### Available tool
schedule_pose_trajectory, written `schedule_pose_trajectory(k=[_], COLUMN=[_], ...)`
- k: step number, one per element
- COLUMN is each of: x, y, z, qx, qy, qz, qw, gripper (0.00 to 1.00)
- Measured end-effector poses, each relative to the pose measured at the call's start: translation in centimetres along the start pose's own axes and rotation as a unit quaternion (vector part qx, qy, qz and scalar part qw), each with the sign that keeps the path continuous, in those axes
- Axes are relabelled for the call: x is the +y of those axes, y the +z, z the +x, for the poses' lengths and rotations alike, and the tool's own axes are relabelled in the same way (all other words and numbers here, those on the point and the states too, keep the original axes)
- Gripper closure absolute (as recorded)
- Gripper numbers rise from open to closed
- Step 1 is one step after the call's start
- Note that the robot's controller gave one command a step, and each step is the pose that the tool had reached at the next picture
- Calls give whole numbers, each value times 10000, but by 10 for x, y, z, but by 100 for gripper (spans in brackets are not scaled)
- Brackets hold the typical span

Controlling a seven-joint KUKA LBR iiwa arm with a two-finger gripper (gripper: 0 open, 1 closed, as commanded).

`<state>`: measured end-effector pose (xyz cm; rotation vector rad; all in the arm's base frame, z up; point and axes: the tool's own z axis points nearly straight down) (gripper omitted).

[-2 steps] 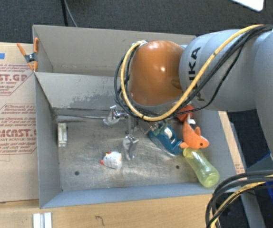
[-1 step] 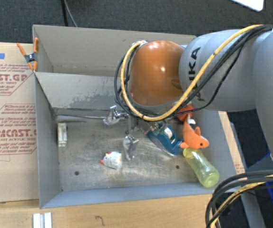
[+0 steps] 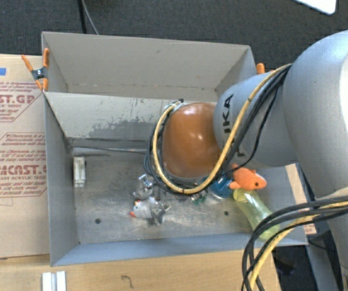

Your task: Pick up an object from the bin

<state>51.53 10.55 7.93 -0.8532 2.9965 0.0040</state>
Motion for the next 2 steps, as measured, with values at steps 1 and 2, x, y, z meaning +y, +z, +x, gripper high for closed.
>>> schedule_pose_trajectory(k=[1,2], x=[0,11], y=[0,-182], z=[0,7], qx=[-1,84], qy=[0,266], qz=[0,-6], qw=[10000,9996], gripper=[100,100])
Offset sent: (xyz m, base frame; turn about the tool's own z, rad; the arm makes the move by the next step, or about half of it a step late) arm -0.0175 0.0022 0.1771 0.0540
